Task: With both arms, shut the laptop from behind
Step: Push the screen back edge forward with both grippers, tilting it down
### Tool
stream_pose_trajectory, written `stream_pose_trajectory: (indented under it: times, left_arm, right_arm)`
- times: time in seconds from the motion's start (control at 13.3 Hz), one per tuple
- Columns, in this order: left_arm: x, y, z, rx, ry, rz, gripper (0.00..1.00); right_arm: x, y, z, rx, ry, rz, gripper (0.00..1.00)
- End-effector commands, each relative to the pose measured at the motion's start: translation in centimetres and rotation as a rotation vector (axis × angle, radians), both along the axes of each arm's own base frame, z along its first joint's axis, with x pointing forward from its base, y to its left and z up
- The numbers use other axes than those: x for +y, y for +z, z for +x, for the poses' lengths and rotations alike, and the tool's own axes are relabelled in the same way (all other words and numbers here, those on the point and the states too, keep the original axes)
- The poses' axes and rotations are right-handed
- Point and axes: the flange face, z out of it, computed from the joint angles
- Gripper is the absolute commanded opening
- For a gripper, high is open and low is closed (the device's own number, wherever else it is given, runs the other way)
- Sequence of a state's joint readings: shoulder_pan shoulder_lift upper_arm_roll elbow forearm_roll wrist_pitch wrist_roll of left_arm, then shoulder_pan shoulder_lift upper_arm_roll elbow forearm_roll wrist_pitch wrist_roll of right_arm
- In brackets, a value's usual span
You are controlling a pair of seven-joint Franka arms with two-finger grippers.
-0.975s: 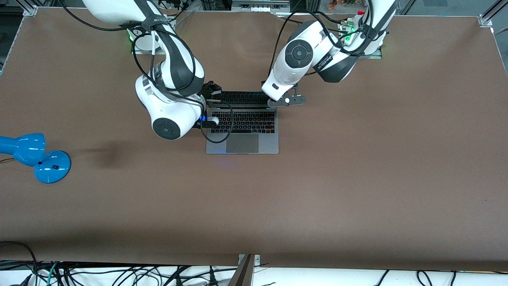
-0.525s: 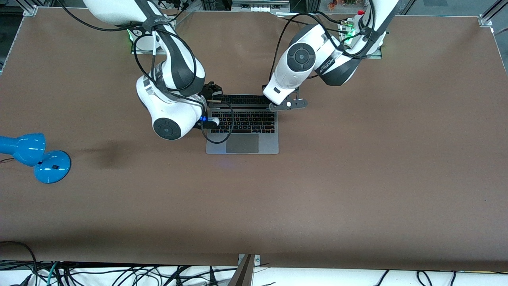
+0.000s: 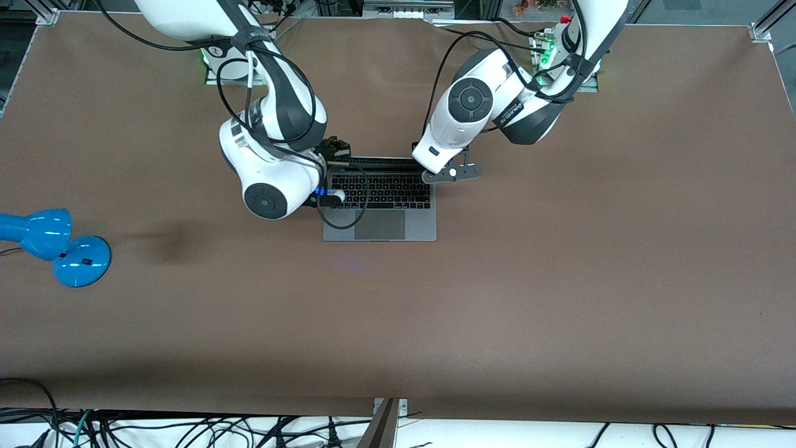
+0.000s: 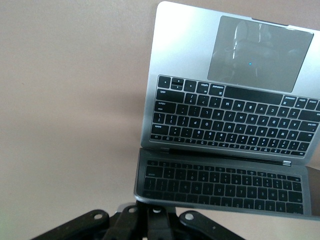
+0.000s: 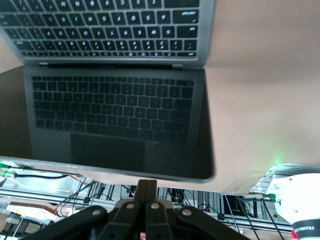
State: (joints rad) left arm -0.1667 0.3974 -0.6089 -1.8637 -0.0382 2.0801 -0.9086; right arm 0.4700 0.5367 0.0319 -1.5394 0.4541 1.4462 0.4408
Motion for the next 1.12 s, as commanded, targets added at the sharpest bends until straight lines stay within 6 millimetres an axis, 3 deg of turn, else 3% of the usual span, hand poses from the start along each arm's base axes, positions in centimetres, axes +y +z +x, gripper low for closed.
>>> stream_pose_trajectory:
  times: [0.0,0.75,1.05]
  left_arm:
    - [-0.2,0.0,1.1,-0.017,0.008,0.006,0.0]
    - [0.0,-0.8,2.7,-0.018,0.019,0.004,0.0]
    - [-0.1,-1.5,3.5,-0.027,0.02,0.015,0.0]
  right_arm:
    - [-0.6,0.2,1.3,-0.042,-0.022,-0.013,0.0]
    - [-1.5,-1.6,3.2,-0.11,-0.06,-0.026,0.0]
    - [-1.5,-1.4,4.0,-0.135,-0.068,-0.02,0.0]
